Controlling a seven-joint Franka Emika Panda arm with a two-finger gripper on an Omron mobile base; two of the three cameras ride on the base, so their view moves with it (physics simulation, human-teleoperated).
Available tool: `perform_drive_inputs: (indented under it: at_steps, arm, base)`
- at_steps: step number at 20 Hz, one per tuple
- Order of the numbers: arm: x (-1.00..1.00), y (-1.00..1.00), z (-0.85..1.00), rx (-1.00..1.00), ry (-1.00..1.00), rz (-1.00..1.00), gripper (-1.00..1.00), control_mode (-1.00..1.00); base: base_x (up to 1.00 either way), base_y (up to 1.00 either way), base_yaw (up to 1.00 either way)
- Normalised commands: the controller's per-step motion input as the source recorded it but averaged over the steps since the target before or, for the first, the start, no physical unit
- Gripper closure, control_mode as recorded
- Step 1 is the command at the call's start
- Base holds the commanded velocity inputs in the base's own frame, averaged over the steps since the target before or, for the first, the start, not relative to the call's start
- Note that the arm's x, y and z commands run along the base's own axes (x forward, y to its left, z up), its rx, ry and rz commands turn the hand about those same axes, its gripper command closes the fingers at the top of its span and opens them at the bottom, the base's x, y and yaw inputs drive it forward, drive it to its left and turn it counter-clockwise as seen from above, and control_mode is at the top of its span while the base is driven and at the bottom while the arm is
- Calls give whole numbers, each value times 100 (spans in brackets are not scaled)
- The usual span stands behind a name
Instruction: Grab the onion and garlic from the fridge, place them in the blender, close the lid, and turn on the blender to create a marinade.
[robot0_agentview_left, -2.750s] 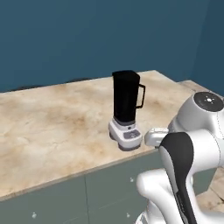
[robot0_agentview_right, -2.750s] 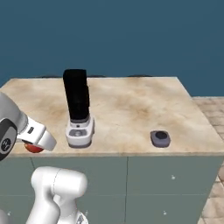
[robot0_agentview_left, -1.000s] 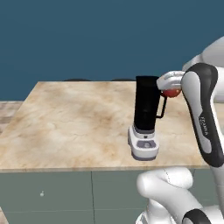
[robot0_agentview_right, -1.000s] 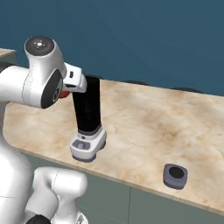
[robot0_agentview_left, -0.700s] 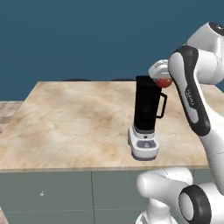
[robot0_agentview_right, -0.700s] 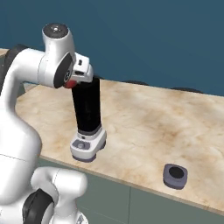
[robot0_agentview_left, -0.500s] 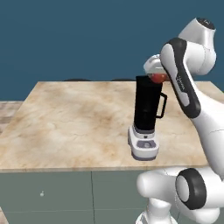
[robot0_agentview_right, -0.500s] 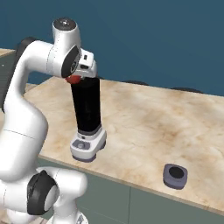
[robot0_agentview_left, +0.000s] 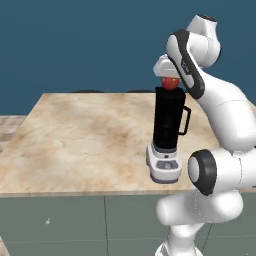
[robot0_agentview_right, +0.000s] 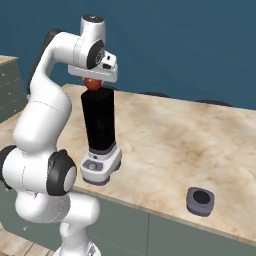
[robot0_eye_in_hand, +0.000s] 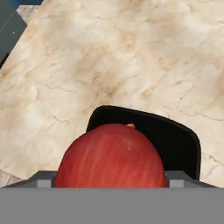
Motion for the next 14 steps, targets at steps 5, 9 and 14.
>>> perform_drive_inputs:
  at_steps: [5,9,14]
  arm:
    - [46,0,-23,-1,16,0,100,-100]
    - [10,0,-28,-1,11,0,100,-100]
    - [0,0,-30,-2,2,0,100,-100]
  base:
    - [0,0,0]
    - [0,0,0]
    - [0,0,0]
